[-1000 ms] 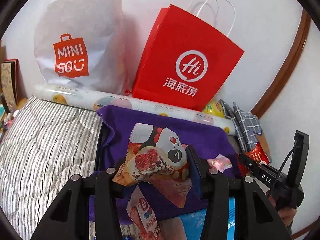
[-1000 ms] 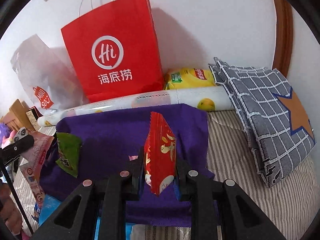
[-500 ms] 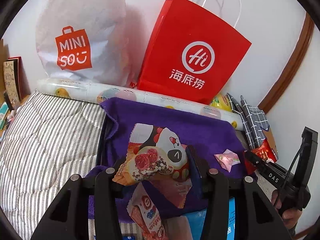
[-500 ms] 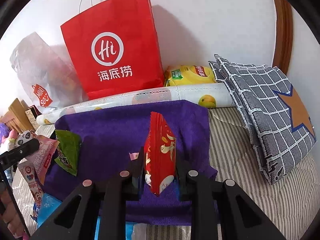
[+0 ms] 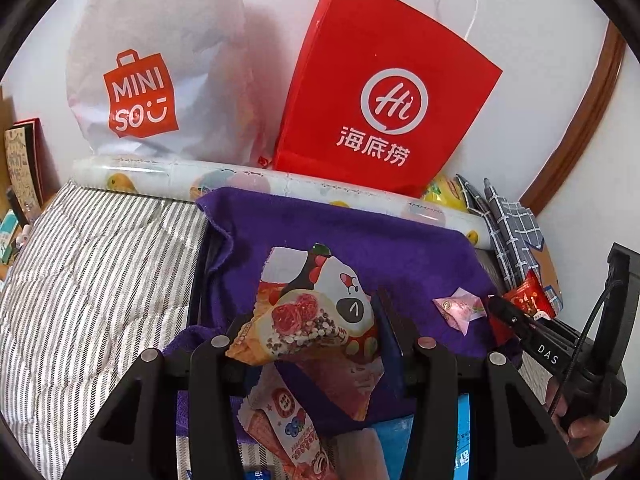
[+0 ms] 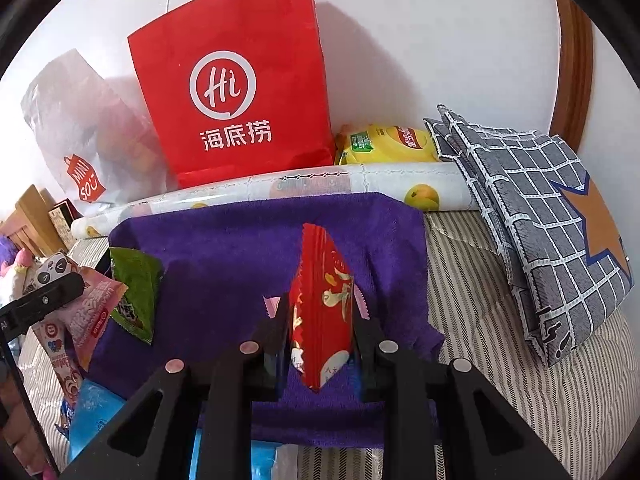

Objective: Organize snacks
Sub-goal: 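Open both tools to drop the panda-print bag and red packet onto the towel, then move both open tools back toward the snacks beside the tissue pack, then grasp the red stick-shaped snack packet with the left tool while the right grasps the pink pastry packet, then carry the red stick packet and pink pastry packet over the purple towel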

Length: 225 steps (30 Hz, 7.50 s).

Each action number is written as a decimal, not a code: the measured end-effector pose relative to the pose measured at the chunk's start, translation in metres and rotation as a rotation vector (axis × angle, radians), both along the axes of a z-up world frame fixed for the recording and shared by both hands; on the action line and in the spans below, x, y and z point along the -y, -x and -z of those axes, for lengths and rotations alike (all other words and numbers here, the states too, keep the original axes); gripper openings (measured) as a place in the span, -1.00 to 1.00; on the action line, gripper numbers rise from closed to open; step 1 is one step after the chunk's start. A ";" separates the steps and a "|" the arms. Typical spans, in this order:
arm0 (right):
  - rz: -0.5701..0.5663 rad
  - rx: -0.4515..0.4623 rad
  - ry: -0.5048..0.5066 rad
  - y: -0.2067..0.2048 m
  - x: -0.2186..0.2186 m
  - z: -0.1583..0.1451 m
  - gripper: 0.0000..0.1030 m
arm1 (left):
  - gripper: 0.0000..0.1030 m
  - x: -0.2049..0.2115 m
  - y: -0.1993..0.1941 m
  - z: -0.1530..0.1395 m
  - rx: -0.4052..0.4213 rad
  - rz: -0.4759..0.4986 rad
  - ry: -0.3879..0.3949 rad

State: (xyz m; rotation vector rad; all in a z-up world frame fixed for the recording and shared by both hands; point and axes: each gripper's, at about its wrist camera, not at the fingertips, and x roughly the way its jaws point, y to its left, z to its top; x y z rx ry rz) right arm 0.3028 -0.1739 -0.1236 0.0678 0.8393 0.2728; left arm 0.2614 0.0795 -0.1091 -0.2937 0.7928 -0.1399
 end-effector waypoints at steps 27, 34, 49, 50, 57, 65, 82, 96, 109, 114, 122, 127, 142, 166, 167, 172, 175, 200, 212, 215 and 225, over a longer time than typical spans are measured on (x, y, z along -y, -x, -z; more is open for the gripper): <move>0.008 -0.012 0.015 -0.002 0.000 0.002 -0.43 | -0.02 -0.001 -0.004 0.006 -0.032 0.001 0.001; 0.028 0.067 -0.006 0.005 0.005 -0.013 0.11 | 0.24 -0.002 -0.002 0.003 -0.015 0.008 0.017; 0.057 0.126 -0.028 0.012 0.010 -0.022 0.27 | 0.48 -0.023 0.001 -0.009 0.022 -0.024 0.116; 0.058 0.129 -0.024 0.013 0.010 -0.023 0.27 | 0.48 -0.024 0.001 -0.010 0.023 -0.026 0.116; 0.008 0.125 -0.047 0.022 0.006 -0.032 0.27 | 0.48 -0.023 0.011 -0.027 0.044 -0.038 0.080; -0.040 0.161 0.001 0.069 0.004 -0.047 0.27 | 0.48 -0.036 0.040 -0.020 -0.005 0.000 0.064; -0.014 0.089 -0.002 0.170 0.031 -0.029 0.27 | 0.00 -0.013 0.062 0.030 -0.146 0.127 0.080; -0.105 -0.146 -0.090 0.175 0.015 0.025 0.27 | -0.54 -0.020 0.088 0.013 -0.112 0.115 0.044; -0.059 -0.075 0.021 0.181 0.023 0.017 -0.23 | -0.54 -0.033 0.125 -0.010 -0.064 0.118 0.017; 0.037 -0.077 0.067 0.178 0.051 0.019 -0.23 | -0.54 -0.041 0.143 -0.008 -0.091 0.107 -0.027; 0.102 -0.080 0.047 0.167 0.075 0.028 -0.23 | -0.54 -0.048 0.151 0.011 -0.165 0.085 -0.075; 0.116 -0.081 0.052 0.161 0.073 0.033 -0.22 | -0.54 -0.043 0.134 0.025 -0.147 0.054 -0.062; 0.121 -0.127 -0.056 0.150 0.082 0.041 -0.18 | -0.20 -0.051 0.101 0.046 -0.138 -0.047 -0.046; 0.131 -0.126 0.103 0.149 0.063 0.043 -0.18 | -0.63 -0.045 0.133 0.030 -0.102 0.042 0.050; 0.131 -0.126 0.105 0.149 0.063 0.043 -0.18 | -0.63 -0.045 0.133 0.029 -0.104 0.048 0.066; 0.144 -0.119 0.068 0.152 0.070 0.041 -0.22 | -0.65 -0.046 0.140 0.024 -0.088 0.058 0.093; 0.151 -0.114 0.051 0.157 0.072 0.037 -0.23 | -0.66 -0.045 0.145 0.017 -0.072 0.066 0.087; 0.016 0.062 -0.011 0.173 0.035 -0.045 -0.23 | -0.65 0.015 0.137 -0.048 0.041 0.221 0.111; 0.015 0.109 -0.025 0.157 0.030 -0.063 -0.23 | -0.66 0.046 0.115 -0.049 0.034 0.258 0.105; 0.017 0.123 -0.023 0.149 0.028 -0.067 -0.23 | -0.65 0.051 0.108 -0.051 0.037 0.254 0.086; 0.013 0.145 -0.027 0.108 0.015 -0.079 -0.23 | -0.65 0.051 0.080 -0.061 0.081 0.216 -0.004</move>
